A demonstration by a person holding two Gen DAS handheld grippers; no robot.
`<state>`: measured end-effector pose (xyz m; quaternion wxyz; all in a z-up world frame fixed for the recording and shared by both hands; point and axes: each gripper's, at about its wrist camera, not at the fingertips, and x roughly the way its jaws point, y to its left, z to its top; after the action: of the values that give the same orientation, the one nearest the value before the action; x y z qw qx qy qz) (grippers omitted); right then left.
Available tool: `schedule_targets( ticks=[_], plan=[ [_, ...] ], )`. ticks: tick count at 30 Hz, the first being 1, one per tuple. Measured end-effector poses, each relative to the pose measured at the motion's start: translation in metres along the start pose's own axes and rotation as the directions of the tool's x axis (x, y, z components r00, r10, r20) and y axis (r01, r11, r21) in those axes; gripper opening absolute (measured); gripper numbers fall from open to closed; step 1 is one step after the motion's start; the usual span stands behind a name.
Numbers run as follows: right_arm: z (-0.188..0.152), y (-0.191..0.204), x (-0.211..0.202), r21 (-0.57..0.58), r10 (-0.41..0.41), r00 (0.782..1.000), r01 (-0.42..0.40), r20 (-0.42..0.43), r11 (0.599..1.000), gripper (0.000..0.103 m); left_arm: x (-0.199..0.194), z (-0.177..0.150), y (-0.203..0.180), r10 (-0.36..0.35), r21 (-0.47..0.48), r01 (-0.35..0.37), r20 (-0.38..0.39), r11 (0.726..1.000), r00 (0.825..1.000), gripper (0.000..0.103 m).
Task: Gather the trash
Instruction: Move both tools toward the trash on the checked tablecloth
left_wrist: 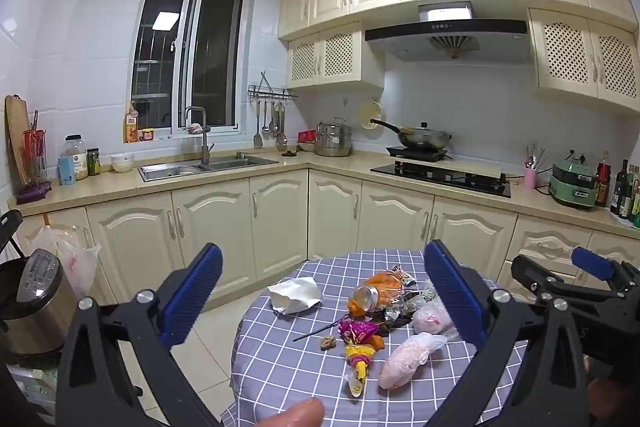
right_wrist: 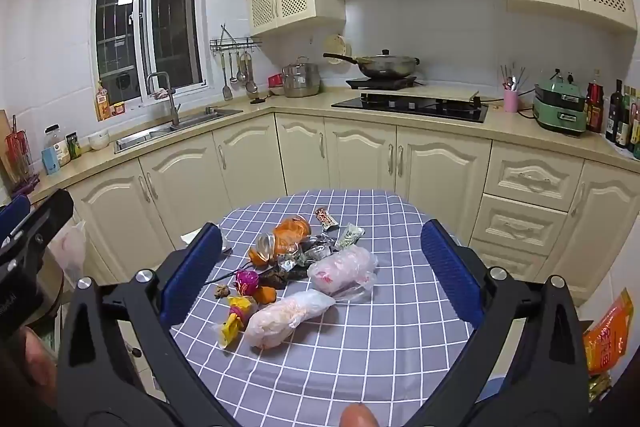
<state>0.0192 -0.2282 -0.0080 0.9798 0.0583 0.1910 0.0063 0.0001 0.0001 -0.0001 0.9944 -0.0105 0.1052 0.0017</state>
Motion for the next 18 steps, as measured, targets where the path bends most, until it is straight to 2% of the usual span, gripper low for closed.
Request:
schedule_targets(
  ticks=[6,14,18],
  plan=[
    [0.001,-0.003,0.004,0.005,0.004,1.0,-0.004,0.016,1.0,0.097,-0.001,-0.001,0.002,-0.024,0.011,0.024,0.002,1.0,1.0,0.099],
    [0.023,0.004,-0.008,0.006,-0.003,0.998,0.003,0.066,1.0,0.097,-0.003,-0.001,-0.006,-0.051,0.03,0.051,0.015,0.998,0.999,0.099],
    [0.019,0.003,-0.016,0.006,-0.001,0.996,0.0,0.084,1.0,0.097,-0.006,-0.001,-0.005,-0.056,0.017,0.056,0.029,0.998,0.998,0.099]
  ],
)
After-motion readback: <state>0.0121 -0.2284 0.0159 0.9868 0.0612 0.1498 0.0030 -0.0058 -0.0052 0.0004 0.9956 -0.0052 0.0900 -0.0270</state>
